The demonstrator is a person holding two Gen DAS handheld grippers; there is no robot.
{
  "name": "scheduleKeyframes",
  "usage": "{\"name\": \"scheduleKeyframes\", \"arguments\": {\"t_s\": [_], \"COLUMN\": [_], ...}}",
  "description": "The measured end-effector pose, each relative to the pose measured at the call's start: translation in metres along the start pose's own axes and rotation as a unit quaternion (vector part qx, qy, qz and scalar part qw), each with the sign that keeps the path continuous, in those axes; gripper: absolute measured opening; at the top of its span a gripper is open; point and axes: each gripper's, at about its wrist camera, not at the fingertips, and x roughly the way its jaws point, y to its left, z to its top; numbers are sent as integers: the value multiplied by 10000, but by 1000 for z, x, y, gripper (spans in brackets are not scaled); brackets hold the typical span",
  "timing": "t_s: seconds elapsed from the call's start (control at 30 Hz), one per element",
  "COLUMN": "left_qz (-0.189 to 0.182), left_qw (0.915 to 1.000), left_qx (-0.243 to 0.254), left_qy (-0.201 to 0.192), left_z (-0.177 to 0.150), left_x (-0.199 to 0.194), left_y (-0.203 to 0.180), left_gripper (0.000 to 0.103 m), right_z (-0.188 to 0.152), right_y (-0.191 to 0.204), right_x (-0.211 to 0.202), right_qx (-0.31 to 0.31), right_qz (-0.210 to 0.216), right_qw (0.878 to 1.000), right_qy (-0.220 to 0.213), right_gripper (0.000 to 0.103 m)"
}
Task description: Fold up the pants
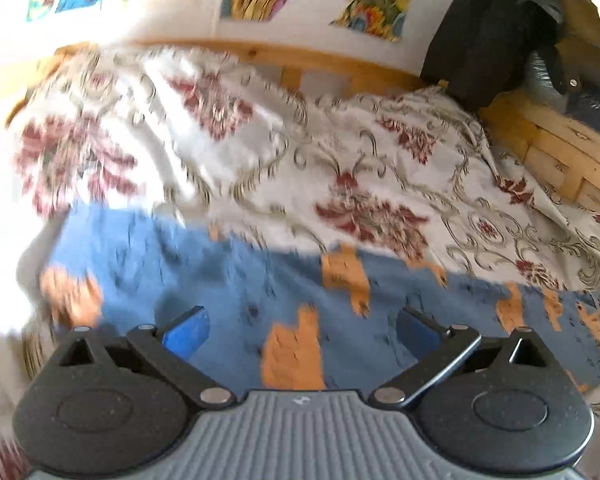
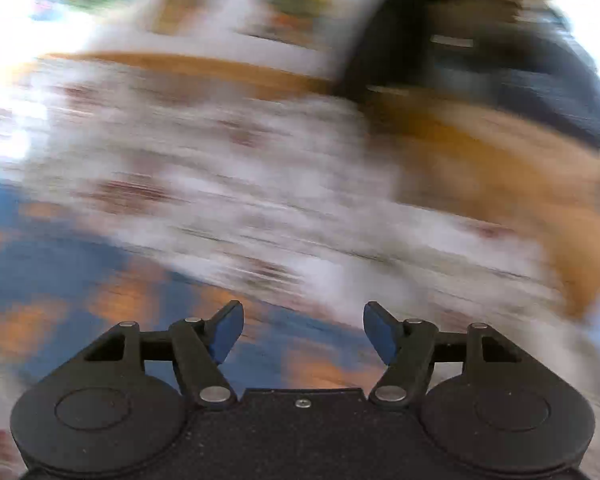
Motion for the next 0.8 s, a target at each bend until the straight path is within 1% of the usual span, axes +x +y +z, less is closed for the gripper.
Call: {"name": "scheduleKeyframes", "arguments": {"t_s": [0.03, 0.07, 0.1, 0.13, 0.17, 0.2, 0.23, 0.27, 0.3, 0.33, 0.37, 0.4, 0.43, 0.47, 0.5, 0.57, 0.6, 0.67, 0.7, 0.73, 0.8], "left_qz": [106, 179, 278, 481, 744, 852, 662, 403, 271, 253, 295, 335, 248, 4, -310, -633, -765, -967, -1032, -1076, -1055], "left_qw": [9999, 9998, 9994, 9984, 9961, 9942, 9952, 9969, 9970, 9964, 9958, 9960, 9971, 9978, 9973, 9954, 9939, 9889, 9849, 9788, 9644], "left_qx": [50, 93, 155, 217, 259, 263, 326, 425, 460, 498, 533, 507, 479, 500, 555, 661, 742, 1072, 1330, 1663, 2319], "left_qy": [9, 47, 99, 190, 402, 604, 639, 516, 567, 634, 683, 652, 540, 438, 376, 292, 289, 352, 413, 519, 705], "left_z": [6, 11, 13, 13, 12, 8, 2, -4, -5, -3, 0, 6, 12, 19, 30, 47, 55, 64, 65, 66, 60], "left_x": [6, 12, 19, 25, 30, 31, 25, 12, 2, -7, -16, -25, -29, -31, -24, -1, 14, 49, 64, 79, 101], "left_y": [4, 8, 15, 25, 37, 51, 66, 75, 78, 77, 71, 63, 57, 51, 40, 20, 9, -13, -22, -30, -42], "left_gripper": [102, 102, 102, 102, 101, 95, 86, 85, 86, 91, 96, 103, 103, 103, 103, 103, 103, 103, 103, 102, 102], "right_z": [4, 7, 8, 7, 4, 1, -5, -11, -13, -12, -10, -4, 4, 14, 26, 56, 70, 98, 109, 119, 131], "right_y": [7, 13, 20, 25, 31, 34, 33, 28, 24, 18, 14, 11, 7, 2, -1, -4, -3, -2, -2, -4, -1], "right_x": [12, 24, 38, 52, 68, 81, 89, 92, 89, 86, 83, 82, 81, 85, 92, 118, 130, 157, 164, 173, 186], "right_qx": [50, 118, 183, 198, 166, 127, 122, 192, 265, 297, 258, 216, 243, 348, 486, 666, 689, 787, 868, 987, 1093], "right_qz": [765, 1371, 1965, 2297, 2408, 2270, 2060, 2041, 2135, 2209, 2282, 2322, 2415, 2583, 2765, 3168, 3263, 3292, 3329, 3407, 3610], "right_qw": [9970, 9904, 9800, 9724, 9684, 9700, 9730, 9735, 9720, 9707, 9697, 9696, 9680, 9640, 9587, 9452, 9417, 9395, 9373, 9328, 9229], "right_qy": [44, 131, 232, 362, 630, 861, 1029, 1014, 946, 901, 828, 745, 636, 526, 454, 434, 442, 519, 563, 632, 775], "right_gripper": [69, 70, 71, 74, 75, 75, 75, 74, 75, 77, 83, 84, 85, 85, 86, 87, 87, 84, 83, 83, 82]}}
